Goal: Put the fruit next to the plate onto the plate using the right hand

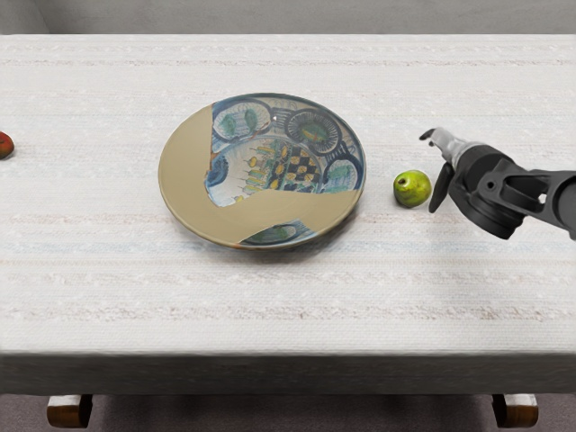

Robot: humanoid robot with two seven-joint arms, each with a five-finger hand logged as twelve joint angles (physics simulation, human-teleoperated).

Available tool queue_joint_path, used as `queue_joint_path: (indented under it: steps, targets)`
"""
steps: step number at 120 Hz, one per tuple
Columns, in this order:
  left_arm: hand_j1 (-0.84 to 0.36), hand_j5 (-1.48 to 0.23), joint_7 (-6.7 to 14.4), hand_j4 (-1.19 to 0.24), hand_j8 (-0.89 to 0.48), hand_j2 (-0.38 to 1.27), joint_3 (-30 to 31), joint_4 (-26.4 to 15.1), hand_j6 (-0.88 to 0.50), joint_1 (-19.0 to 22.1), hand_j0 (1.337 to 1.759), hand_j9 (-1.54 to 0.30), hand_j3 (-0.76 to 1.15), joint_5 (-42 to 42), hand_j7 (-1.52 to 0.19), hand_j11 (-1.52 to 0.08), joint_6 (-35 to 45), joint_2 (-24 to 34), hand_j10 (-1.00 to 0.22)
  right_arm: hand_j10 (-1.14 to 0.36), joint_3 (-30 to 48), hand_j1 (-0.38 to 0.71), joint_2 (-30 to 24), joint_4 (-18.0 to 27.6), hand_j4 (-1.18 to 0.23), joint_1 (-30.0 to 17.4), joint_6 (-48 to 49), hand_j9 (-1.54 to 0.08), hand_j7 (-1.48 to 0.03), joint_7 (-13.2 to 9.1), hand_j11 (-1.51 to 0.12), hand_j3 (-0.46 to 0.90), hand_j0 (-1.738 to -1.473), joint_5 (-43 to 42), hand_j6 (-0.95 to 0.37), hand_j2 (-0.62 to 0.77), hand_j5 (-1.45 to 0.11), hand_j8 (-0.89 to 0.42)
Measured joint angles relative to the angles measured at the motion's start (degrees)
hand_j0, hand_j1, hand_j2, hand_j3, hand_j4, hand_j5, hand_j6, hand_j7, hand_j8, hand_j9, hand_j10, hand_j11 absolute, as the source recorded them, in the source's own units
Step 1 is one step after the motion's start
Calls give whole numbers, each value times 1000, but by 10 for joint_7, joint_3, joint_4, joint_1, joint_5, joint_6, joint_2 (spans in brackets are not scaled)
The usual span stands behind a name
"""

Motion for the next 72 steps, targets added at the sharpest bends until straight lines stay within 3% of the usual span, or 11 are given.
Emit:
queue_joint_path:
  steps: [72]
  targets:
    - [348, -1, 0, -1, -1, 0, 0, 0, -1, 0, 1658, -1, 0, 0, -1, -1, 0, 0, -1, -237, -1, -68, 49, -30, -237, -16, -3, -306, -306, 0, -306, 0, -1658, -9, -239, -45, -306, -238]
